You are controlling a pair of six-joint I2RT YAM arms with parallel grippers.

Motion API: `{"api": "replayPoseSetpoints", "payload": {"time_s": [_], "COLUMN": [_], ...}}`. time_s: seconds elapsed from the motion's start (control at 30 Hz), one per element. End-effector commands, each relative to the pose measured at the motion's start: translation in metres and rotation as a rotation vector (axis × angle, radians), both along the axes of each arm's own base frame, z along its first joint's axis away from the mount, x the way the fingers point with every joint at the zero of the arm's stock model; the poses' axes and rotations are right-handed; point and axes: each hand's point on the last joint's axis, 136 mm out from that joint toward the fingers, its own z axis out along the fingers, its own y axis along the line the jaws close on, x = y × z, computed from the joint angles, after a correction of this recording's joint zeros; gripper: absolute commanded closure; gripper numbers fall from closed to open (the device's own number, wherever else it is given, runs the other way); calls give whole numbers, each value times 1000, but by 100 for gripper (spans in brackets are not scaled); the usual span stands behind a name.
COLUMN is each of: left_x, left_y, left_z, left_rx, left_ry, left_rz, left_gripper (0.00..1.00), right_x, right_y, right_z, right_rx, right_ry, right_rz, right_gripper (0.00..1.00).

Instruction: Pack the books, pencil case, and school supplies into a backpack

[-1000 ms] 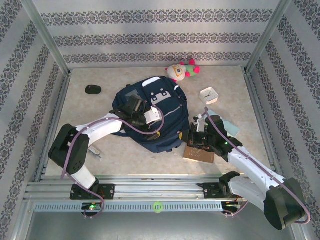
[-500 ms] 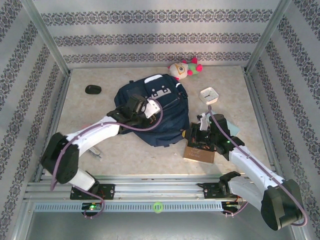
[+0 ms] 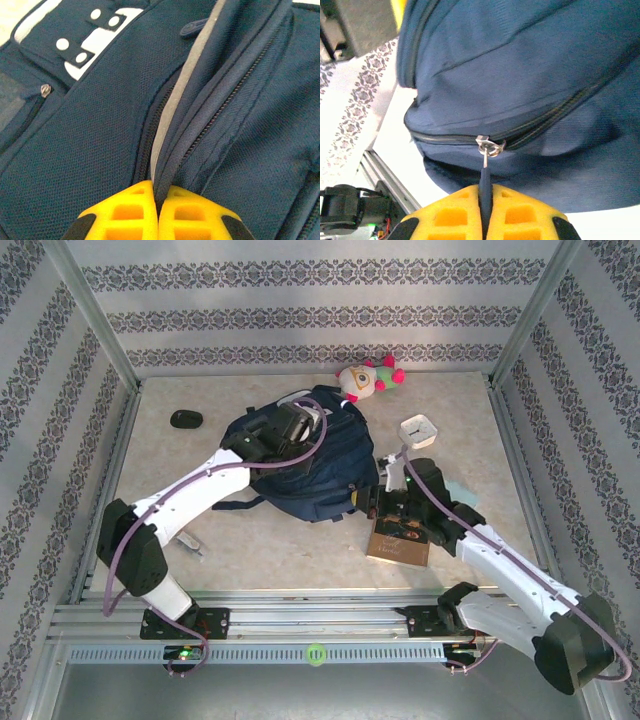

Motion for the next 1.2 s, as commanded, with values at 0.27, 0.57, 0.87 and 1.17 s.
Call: {"api": "replayPoseSetpoints", "payload": {"time_s": [0.27,0.57,0.87,1.17], "left_x": [20,18,6,-18], "left_y": [-34,-45,-46,-43], "left_z": [21,30,34,44], "left_rx": [-191,-217,-400,-399], "left_ry": [-50,-87,-120,-160], "left_rz": [153,59,-282,-581], "left_gripper": [100,100,100,100], "right_x": [-28,-26,-21,4], "right_y": [84,124,58,-4], "right_z": [11,-7,-8,6], "right_rx": [43,66,51,243], "right_ry": [14,78,108,139], "right_rz": [118,172,-13,-222], "right_gripper": [100,99,35,22]}}
